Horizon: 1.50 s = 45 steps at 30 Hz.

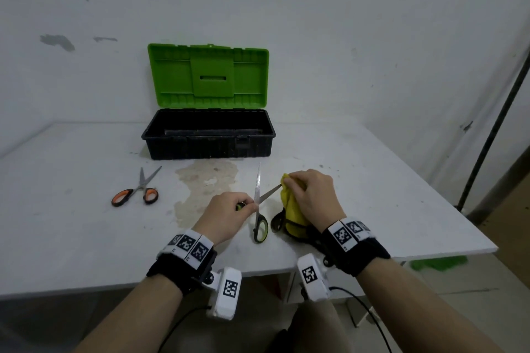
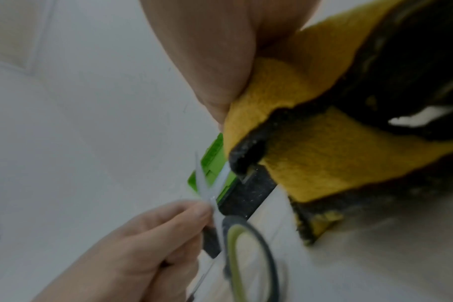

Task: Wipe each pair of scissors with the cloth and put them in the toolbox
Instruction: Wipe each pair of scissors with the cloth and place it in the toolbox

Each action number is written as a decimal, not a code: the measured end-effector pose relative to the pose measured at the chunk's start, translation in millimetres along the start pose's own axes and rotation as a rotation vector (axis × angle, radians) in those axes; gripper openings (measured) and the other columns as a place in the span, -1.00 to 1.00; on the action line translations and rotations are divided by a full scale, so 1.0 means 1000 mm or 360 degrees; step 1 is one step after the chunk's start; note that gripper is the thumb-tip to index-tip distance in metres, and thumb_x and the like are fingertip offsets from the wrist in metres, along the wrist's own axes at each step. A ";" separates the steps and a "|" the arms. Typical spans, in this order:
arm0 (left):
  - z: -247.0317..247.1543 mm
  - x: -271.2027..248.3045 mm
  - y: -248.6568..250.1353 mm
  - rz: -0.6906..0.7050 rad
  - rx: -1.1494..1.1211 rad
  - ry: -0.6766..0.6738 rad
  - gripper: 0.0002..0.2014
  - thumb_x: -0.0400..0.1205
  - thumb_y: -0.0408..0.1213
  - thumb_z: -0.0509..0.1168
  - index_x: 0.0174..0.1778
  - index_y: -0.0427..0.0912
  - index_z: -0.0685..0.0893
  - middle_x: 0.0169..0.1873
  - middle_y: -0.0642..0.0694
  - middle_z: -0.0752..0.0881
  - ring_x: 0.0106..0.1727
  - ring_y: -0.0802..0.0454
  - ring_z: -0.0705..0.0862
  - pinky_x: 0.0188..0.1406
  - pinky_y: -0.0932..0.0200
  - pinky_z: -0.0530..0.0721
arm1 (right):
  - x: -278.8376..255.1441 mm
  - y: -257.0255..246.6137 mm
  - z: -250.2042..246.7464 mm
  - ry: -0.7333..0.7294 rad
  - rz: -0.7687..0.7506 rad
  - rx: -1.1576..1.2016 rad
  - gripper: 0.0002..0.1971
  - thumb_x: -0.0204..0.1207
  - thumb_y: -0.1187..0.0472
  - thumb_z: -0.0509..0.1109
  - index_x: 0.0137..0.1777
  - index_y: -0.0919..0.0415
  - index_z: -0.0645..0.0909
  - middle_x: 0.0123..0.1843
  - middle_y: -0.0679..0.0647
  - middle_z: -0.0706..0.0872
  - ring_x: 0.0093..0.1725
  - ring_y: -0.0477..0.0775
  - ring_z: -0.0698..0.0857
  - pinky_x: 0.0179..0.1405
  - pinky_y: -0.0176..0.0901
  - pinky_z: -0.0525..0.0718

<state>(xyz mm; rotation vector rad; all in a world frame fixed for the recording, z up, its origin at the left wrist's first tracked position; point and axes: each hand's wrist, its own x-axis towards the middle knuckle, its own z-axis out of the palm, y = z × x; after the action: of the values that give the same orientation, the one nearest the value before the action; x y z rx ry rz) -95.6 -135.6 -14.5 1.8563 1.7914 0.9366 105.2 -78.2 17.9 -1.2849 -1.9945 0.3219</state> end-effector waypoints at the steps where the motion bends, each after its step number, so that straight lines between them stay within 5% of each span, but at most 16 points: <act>1: 0.000 0.001 0.001 0.0015 0.0016 0.0007 -0.80 0.68 -0.04 0.33 -0.11 -0.02 0.81 -0.25 0.04 0.77 -0.18 0.12 0.67 -0.24 0.25 0.53 | -0.003 -0.007 0.000 -0.0014 -0.0047 0.0017 -0.79 0.62 0.05 0.38 0.01 0.12 0.80 -0.13 0.08 0.75 -0.13 0.00 0.60 -0.05 -0.21 0.49; 5: -0.001 0.007 0.005 0.0106 0.0070 0.0021 -0.80 0.68 -0.03 0.32 -0.10 -0.01 0.81 -0.27 0.04 0.78 -0.21 0.14 0.68 -0.27 0.25 0.54 | -0.012 -0.025 0.010 -0.0129 -0.0189 0.0013 -0.81 0.62 0.09 0.38 0.00 0.12 0.80 -0.18 0.09 0.69 -0.15 0.03 0.60 -0.08 -0.14 0.52; 14: -0.004 0.006 0.002 0.0064 0.0084 -0.0010 -0.80 0.68 -0.05 0.32 -0.10 -0.02 0.81 -0.30 0.00 0.77 -0.23 0.08 0.68 -0.30 0.25 0.52 | 0.008 -0.006 -0.008 -0.0015 0.0070 -0.0037 -0.76 0.64 0.06 0.35 0.04 0.15 0.80 -0.05 0.15 0.76 -0.01 0.11 0.63 -0.09 -0.25 0.36; 18: -0.004 0.010 0.006 0.0133 0.0095 0.0035 -0.80 0.68 -0.04 0.32 -0.12 0.00 0.80 -0.32 0.02 0.76 -0.26 0.12 0.66 -0.33 0.26 0.51 | -0.004 -0.025 -0.002 -0.0195 -0.0020 0.0046 -0.77 0.62 0.03 0.37 0.05 0.11 0.80 -0.03 0.05 0.79 -0.01 0.01 0.67 0.06 -0.20 0.55; 26: -0.006 0.009 0.004 0.0151 0.0208 0.0042 -0.81 0.70 -0.07 0.31 -0.08 -0.03 0.80 -0.29 0.02 0.76 -0.23 0.15 0.66 -0.25 0.22 0.56 | 0.009 -0.004 -0.010 -0.0053 0.0306 0.0141 -0.80 0.58 0.08 0.40 -0.02 0.14 0.82 -0.02 0.07 0.84 0.08 0.05 0.71 0.09 -0.31 0.50; 30: -0.006 0.012 0.010 0.0199 0.0222 0.0079 -0.81 0.70 -0.07 0.30 -0.09 -0.01 0.79 -0.35 0.02 0.73 -0.30 0.15 0.63 -0.35 0.22 0.49 | -0.001 -0.020 -0.006 -0.0124 0.0151 0.0241 -0.79 0.58 0.03 0.42 0.00 0.11 0.82 -0.04 -0.04 0.83 0.00 -0.12 0.69 0.04 -0.37 0.50; 34: -0.006 0.012 0.013 0.0241 0.0234 0.0110 -0.80 0.70 -0.07 0.31 -0.11 -0.02 0.79 -0.42 0.03 0.69 -0.40 0.18 0.57 -0.44 0.31 0.35 | 0.001 -0.017 -0.002 -0.0047 0.0059 0.0067 -0.79 0.60 0.07 0.39 0.00 0.14 0.82 -0.05 0.04 0.84 0.00 0.00 0.71 -0.03 -0.37 0.44; 39: -0.005 0.012 0.007 0.0209 0.0227 0.0096 -0.79 0.70 -0.07 0.30 -0.09 -0.05 0.80 -0.34 0.05 0.73 -0.27 0.19 0.61 -0.34 0.36 0.40 | 0.008 -0.008 -0.013 0.0074 0.0082 -0.0015 -0.79 0.62 0.10 0.36 -0.05 0.12 0.82 -0.14 0.07 0.78 -0.09 0.04 0.65 -0.15 -0.31 0.32; 45: -0.001 0.012 0.010 0.0251 0.0233 0.0067 -0.81 0.69 -0.06 0.31 -0.10 -0.01 0.79 -0.38 0.04 0.72 -0.33 0.16 0.62 -0.35 0.24 0.49 | -0.002 -0.020 0.002 -0.0122 -0.0097 -0.0116 -0.78 0.63 0.07 0.35 -0.01 0.10 0.81 -0.18 0.05 0.68 -0.13 0.01 0.60 -0.19 -0.30 0.31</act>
<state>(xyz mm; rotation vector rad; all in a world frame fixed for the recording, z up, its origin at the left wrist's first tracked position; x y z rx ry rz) -89.8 -125.3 -4.4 2.1091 1.8022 0.9281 90.4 -88.7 26.9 -1.2710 -2.1229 0.2750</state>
